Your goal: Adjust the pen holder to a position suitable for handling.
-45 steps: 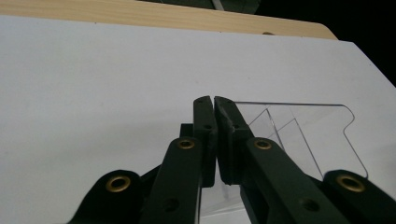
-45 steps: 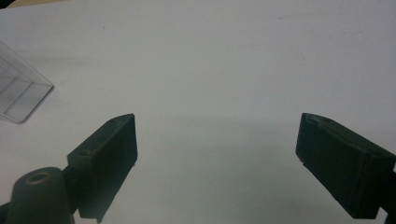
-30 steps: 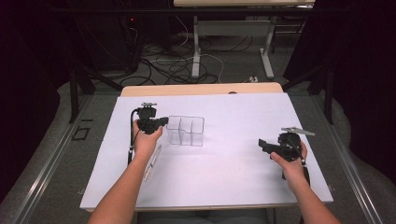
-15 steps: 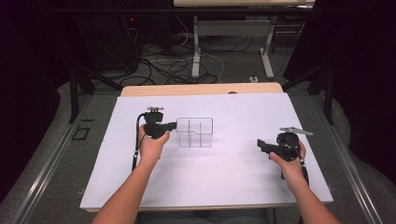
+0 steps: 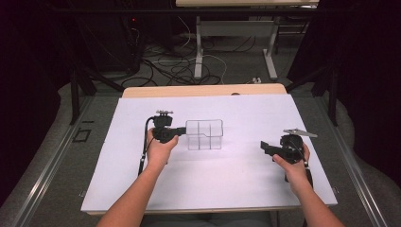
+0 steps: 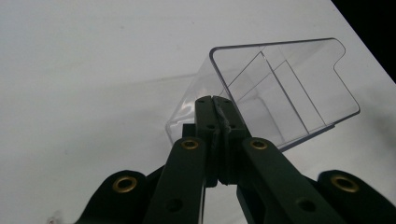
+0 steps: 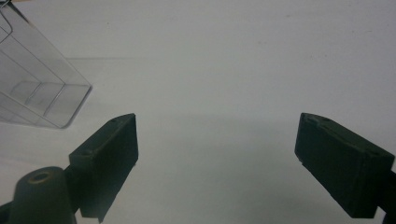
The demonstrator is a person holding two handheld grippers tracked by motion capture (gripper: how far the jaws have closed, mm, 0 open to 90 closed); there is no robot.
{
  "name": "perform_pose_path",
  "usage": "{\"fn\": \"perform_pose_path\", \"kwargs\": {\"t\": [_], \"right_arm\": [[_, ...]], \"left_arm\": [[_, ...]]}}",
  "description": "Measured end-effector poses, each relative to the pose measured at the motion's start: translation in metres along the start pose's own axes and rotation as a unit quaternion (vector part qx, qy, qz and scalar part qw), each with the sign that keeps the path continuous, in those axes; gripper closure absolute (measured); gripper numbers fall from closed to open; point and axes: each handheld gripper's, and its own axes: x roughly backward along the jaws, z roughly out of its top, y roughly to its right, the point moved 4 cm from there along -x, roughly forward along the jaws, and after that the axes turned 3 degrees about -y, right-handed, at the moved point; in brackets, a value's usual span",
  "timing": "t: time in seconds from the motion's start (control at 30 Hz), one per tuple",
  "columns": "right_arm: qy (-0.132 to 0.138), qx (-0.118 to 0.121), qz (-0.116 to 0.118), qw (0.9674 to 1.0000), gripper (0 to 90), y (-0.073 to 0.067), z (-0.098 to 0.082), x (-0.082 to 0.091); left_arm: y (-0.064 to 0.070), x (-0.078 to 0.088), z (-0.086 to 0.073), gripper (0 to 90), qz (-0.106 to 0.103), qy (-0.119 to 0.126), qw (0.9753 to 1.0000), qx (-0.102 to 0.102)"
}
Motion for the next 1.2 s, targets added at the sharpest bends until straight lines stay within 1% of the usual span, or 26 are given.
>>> {"fn": "perform_pose_path", "kwargs": {"t": [0.03,0.07,0.1,0.13,0.33,0.4,0.5,0.53,0.57,0.6,0.67,0.7,0.73,0.77,0.83,0.87,0.9,0.93,0.97,1.0,1.03,1.13,1.17,1.2], "right_arm": [[0.000,0.001,0.000,1.0000,12.8,0.000,0.000,0.000],[0.000,0.002,-0.001,1.0000,12.9,0.001,0.000,0.000],[-0.001,0.004,-0.001,1.0000,12.8,0.001,0.000,0.000],[-0.001,0.004,-0.001,1.0000,12.9,0.001,0.000,0.000],[-0.001,0.004,0.001,1.0000,12.9,0.001,0.000,0.000],[0.001,0.003,0.001,1.0000,12.9,0.001,0.000,0.001],[0.002,0.004,0.001,1.0000,12.9,0.001,0.000,0.001],[0.001,0.003,0.002,1.0000,12.9,0.002,0.000,0.001],[0.002,0.002,0.000,1.0000,12.9,0.002,0.000,0.001],[0.002,0.002,-0.001,1.0000,12.9,0.002,0.000,0.001],[0.003,0.002,-0.001,1.0000,12.9,0.002,0.000,0.001],[0.003,0.002,-0.001,1.0000,12.9,0.002,0.000,0.001],[0.003,0.001,-0.001,1.0000,12.9,0.001,0.000,0.001],[0.003,0.002,-0.001,1.0000,12.9,0.001,0.000,0.001],[0.002,0.003,0.000,1.0000,12.9,0.001,0.000,0.001],[0.002,0.003,-0.001,1.0000,12.9,0.002,-0.001,0.001],[0.002,0.002,-0.001,1.0000,12.9,0.001,-0.001,0.001],[0.002,0.002,-0.001,1.0000,12.9,0.001,-0.001,0.001],[0.001,0.004,-0.001,1.0000,12.9,0.002,-0.001,0.001],[0.001,0.004,-0.001,1.0000,12.9,0.002,-0.001,0.001],[0.002,0.005,-0.001,1.0000,12.9,0.001,-0.001,0.001],[0.002,0.004,0.001,1.0000,12.9,0.000,0.000,0.002],[0.002,0.004,0.001,1.0000,12.9,0.000,0.000,0.002],[0.003,0.004,0.001,1.0000,12.9,0.001,0.000,0.002]], "left_arm": [[0.001,0.000,0.000,90.0,0.004,0.000,1.0000,0.000],[0.002,0.000,-0.001,90.0,0.005,-0.001,1.0000,-0.003],[0.003,0.000,-0.001,90.0,0.005,-0.007,0.9999,-0.007],[0.003,0.000,-0.001,90.0,0.005,-0.007,0.9999,-0.007],[0.002,0.001,-0.002,90.0,-0.003,-0.003,1.0000,-0.007],[0.002,0.003,-0.002,88.5,-0.007,0.000,0.9999,-0.009],[-0.002,0.010,-0.003,86.1,-0.003,0.005,0.9998,-0.018],[-0.002,0.010,-0.003,84.8,-0.003,0.005,0.9998,-0.018],[-0.003,0.011,-0.004,83.6,-0.005,0.010,0.9998,-0.014],[-0.007,0.015,-0.005,82.3,-0.006,0.011,0.9999,-0.011],[-0.008,0.017,-0.006,79.8,-0.005,0.013,0.9999,-0.009],[-0.011,0.021,-0.007,78.7,-0.007,0.017,0.9998,-0.006],[-0.011,0.021,-0.007,77.3,-0.007,0.017,0.9998,-0.006],[-0.015,0.027,-0.008,75.4,-0.007,0.022,0.9997,-0.007],[-0.016,0.029,-0.008,72.4,-0.009,0.026,0.9996,-0.006],[-0.020,0.034,-0.009,71.0,-0.006,0.033,0.9994,-0.004],[-0.021,0.037,-0.010,69.1,-0.005,0.035,0.9994,-0.002],[-0.021,0.037,-0.010,67.1,-0.005,0.035,0.9994,-0.002],[-0.023,0.039,-0.010,65.3,-0.003,0.040,0.9992,-0.001],[-0.024,0.041,-0.010,65.3,-0.001,0.043,0.9991,-0.002],[-0.027,0.046,-0.011,61.0,-0.001,0.047,0.9989,0.001],[-0.030,0.050,-0.013,55.4,0.000,0.052,0.9987,0.003],[-0.031,0.051,-0.014,55.4,0.003,0.057,0.9984,0.005],[-0.033,0.053,-0.015,53.8,0.001,0.051,0.9987,0.006]]}}
